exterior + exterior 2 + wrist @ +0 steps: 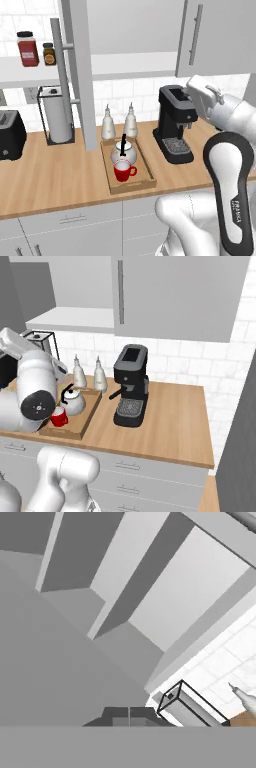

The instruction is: Pick the kettle from the counter and place it on the tray. Then pick the mug from the cabinet and place it on the tray. Then close the cabinet doors.

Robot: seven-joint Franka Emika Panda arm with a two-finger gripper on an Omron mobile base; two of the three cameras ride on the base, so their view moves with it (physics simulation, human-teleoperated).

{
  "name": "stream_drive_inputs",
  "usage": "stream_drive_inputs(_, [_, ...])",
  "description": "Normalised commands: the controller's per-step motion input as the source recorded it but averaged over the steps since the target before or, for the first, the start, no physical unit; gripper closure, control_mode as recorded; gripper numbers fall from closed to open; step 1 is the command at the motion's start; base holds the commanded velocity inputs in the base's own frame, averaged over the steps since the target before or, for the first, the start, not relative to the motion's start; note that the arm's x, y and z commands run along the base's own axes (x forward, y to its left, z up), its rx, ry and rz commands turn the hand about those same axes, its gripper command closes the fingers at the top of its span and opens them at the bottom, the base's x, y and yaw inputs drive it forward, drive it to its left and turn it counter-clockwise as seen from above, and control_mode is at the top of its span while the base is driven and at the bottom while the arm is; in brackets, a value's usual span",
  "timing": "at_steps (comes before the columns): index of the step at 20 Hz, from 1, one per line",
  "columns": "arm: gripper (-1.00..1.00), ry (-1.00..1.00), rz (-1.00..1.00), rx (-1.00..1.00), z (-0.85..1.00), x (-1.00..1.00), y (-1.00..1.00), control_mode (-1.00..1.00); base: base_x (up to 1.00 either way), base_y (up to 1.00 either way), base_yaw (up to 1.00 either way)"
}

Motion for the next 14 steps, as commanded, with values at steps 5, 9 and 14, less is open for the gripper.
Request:
stream_drive_inputs(5, [1.0, 0.0, 0.0, -0.25, -0.06, -0.8, 1.0, -1.0, 0.0, 0.0, 0.0])
stream_drive_inputs(9, [1.0, 0.07, 0.22, -0.2, -0.28, -0.39, 0.85, -1.0, 0.0, 0.0, 0.0])
stream_drive_inputs(14, [1.0, -0.1, -0.07, -0.03, -0.13, -0.05, 0.61, -1.0, 0.0, 0.0, 0.0])
